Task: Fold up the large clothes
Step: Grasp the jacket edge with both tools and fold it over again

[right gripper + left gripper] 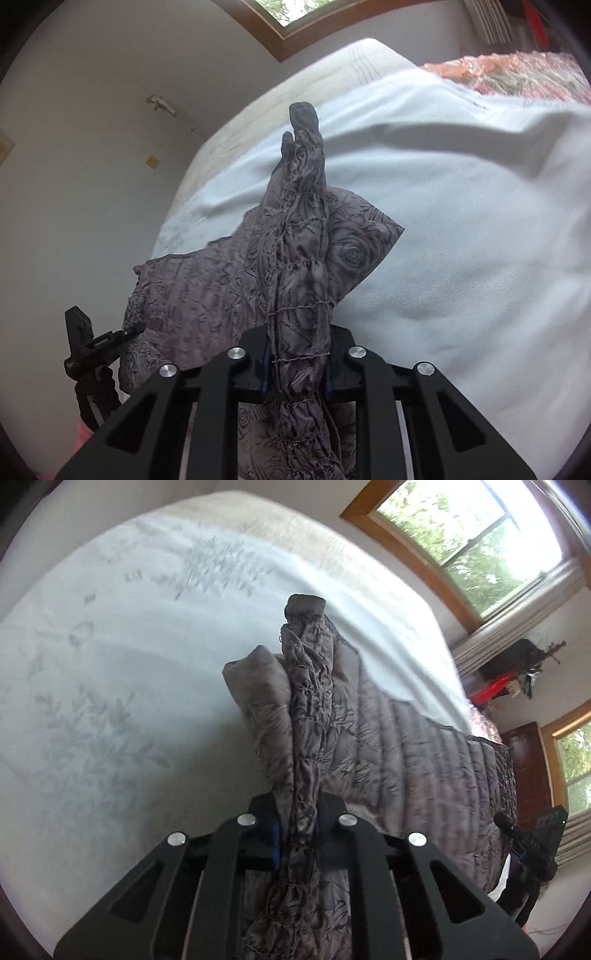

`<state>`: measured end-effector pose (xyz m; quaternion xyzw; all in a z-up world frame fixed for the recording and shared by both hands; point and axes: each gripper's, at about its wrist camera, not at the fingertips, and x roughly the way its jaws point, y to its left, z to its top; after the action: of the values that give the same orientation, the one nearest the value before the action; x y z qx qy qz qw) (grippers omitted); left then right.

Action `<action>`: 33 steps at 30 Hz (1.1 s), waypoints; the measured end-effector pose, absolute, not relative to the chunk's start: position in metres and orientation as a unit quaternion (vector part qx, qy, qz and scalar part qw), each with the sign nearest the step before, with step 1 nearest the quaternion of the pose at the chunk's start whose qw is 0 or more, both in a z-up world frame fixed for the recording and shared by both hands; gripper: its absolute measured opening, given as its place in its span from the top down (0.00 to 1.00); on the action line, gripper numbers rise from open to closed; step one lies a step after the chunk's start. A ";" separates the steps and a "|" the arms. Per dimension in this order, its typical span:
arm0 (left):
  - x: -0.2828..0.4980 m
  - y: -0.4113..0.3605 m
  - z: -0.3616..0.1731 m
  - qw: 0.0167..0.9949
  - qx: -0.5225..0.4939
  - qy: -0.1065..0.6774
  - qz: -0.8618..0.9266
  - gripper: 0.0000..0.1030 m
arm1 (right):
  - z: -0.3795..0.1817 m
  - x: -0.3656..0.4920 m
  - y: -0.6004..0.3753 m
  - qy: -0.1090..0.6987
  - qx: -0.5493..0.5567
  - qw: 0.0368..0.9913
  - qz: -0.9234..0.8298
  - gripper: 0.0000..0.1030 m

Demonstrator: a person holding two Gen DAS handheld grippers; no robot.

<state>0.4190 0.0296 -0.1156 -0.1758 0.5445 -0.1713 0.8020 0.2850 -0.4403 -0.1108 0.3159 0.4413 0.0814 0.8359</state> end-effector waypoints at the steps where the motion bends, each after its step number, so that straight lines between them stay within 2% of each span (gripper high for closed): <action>1: 0.412 0.028 -0.102 0.804 -0.176 0.539 -0.180 0.90 | -0.099 0.277 -0.436 0.440 0.310 0.838 0.084 0.81; 10: 0.359 0.021 -0.030 0.817 -0.133 0.520 -0.210 0.90 | -0.041 0.185 -0.411 0.442 0.288 0.843 0.103 0.81; 14: 0.340 0.026 -0.025 0.822 -0.121 0.512 -0.217 0.90 | -0.035 0.136 -0.404 0.450 0.291 0.837 0.110 0.81; 20: 0.314 0.035 -0.045 0.817 -0.107 0.524 -0.214 0.90 | -0.050 0.080 -0.387 0.474 0.295 0.823 0.103 0.81; 26: 0.321 0.035 -0.088 0.822 -0.076 0.530 -0.192 0.89 | -0.098 0.061 -0.371 0.507 0.290 0.809 0.069 0.81; 33: 0.343 0.031 -0.140 0.819 -0.036 0.550 -0.158 0.82 | -0.147 0.065 -0.367 0.537 0.263 0.801 0.010 0.74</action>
<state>0.3426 0.0312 -0.1396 -0.0364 0.5498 -0.1579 0.8195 0.0648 -0.3666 -0.1469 0.2630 0.5375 0.0102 0.8012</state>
